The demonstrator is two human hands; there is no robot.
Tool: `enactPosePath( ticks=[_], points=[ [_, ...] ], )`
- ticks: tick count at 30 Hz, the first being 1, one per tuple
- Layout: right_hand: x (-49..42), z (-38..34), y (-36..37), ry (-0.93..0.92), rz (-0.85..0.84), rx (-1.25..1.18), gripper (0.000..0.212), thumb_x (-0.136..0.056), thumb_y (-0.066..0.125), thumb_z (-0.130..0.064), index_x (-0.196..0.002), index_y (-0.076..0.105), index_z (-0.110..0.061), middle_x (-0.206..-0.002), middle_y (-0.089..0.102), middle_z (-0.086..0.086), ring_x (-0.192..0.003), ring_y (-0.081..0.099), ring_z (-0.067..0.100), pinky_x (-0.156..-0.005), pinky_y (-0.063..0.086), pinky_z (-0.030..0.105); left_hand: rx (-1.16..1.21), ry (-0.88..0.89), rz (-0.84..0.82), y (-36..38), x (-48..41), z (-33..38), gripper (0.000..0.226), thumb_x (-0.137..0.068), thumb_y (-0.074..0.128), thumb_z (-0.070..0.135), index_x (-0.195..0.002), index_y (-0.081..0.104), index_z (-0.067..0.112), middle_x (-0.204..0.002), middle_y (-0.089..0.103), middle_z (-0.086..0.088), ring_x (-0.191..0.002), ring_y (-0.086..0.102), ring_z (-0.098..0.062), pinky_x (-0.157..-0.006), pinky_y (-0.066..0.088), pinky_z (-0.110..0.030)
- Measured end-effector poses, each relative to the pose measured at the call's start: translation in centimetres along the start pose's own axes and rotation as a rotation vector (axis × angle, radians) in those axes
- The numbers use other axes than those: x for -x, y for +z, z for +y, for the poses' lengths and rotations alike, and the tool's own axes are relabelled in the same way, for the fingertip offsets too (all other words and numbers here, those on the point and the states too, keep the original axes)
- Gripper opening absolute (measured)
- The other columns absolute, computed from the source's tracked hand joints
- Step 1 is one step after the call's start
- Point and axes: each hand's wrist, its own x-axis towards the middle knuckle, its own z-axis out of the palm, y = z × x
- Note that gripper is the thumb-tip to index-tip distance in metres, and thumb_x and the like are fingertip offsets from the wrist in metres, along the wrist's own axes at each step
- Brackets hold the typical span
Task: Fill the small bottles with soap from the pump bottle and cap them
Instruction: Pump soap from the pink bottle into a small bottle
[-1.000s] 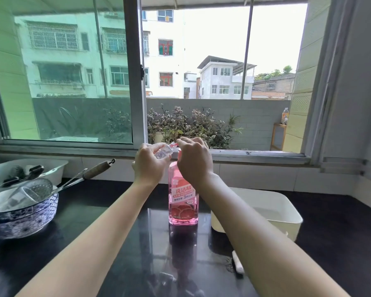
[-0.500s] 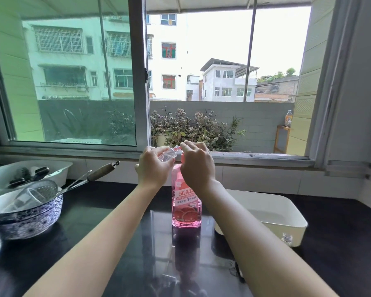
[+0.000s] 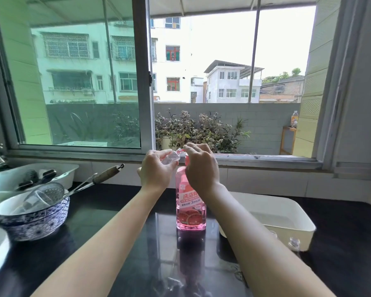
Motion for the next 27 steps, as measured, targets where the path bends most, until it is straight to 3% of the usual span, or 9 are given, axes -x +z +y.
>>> enactPosePath(
  ticks=[5, 9, 13, 18, 27],
  points=[
    [-0.9, 0.0, -1.8, -0.042, -0.06, 0.047, 0.037, -0.083, 0.054, 0.002, -0.117, 0.062, -0.008, -0.118, 0.067, 0.002, -0.109, 0.055, 0.024, -0.096, 0.047, 0.034, 0.027, 0.002, 0.017, -0.3, 0.0, 0.3, 0.035, -0.072, 0.076, 0.034, -0.103, 0.07, 0.022, -0.101, 0.071, -0.004, -0.089, 0.065, -0.021, -0.087, 0.051, -0.05],
    [-1.6, -0.6, -2.7, -0.071, -0.112, 0.085, 0.023, -0.083, 0.054, 0.001, -0.104, 0.063, -0.005, -0.108, 0.069, 0.005, -0.105, 0.055, 0.027, -0.091, 0.047, 0.033, 0.039, -0.012, 0.032, -0.1, -0.1, 0.3, 0.036, -0.07, 0.077, 0.034, -0.103, 0.07, 0.022, -0.101, 0.073, -0.003, -0.086, 0.067, -0.023, -0.085, 0.052, -0.05],
    [-0.8, -0.3, -1.4, -0.061, -0.052, 0.079, 0.035, -0.082, 0.053, 0.006, -0.115, 0.062, -0.003, -0.114, 0.069, 0.009, -0.106, 0.057, 0.028, -0.09, 0.051, 0.035, 0.031, -0.014, 0.038, 0.3, -0.1, -0.1, 0.035, -0.07, 0.077, 0.034, -0.103, 0.07, 0.023, -0.102, 0.073, -0.002, -0.088, 0.066, -0.022, -0.084, 0.052, -0.05],
    [-0.5, -0.2, -1.2, -0.021, -0.076, 0.052, 0.033, -0.083, 0.05, 0.004, -0.111, 0.064, -0.005, -0.113, 0.069, 0.005, -0.107, 0.055, 0.026, -0.09, 0.05, 0.035, 0.026, -0.029, 0.03, 0.3, 0.2, -0.2, 0.035, -0.071, 0.076, 0.035, -0.104, 0.069, 0.024, -0.105, 0.071, 0.0, -0.094, 0.065, -0.021, -0.089, 0.048, -0.052],
    [-1.8, -0.2, -2.2, -0.025, -0.093, 0.077, 0.037, -0.081, 0.052, 0.003, -0.113, 0.065, -0.009, -0.112, 0.07, 0.006, -0.107, 0.058, 0.024, -0.09, 0.05, 0.031, 0.034, -0.001, 0.054, 0.4, -0.5, 0.0, 0.035, -0.073, 0.075, 0.034, -0.106, 0.068, 0.023, -0.104, 0.069, -0.004, -0.089, 0.065, -0.021, -0.085, 0.051, -0.052]
  ],
)
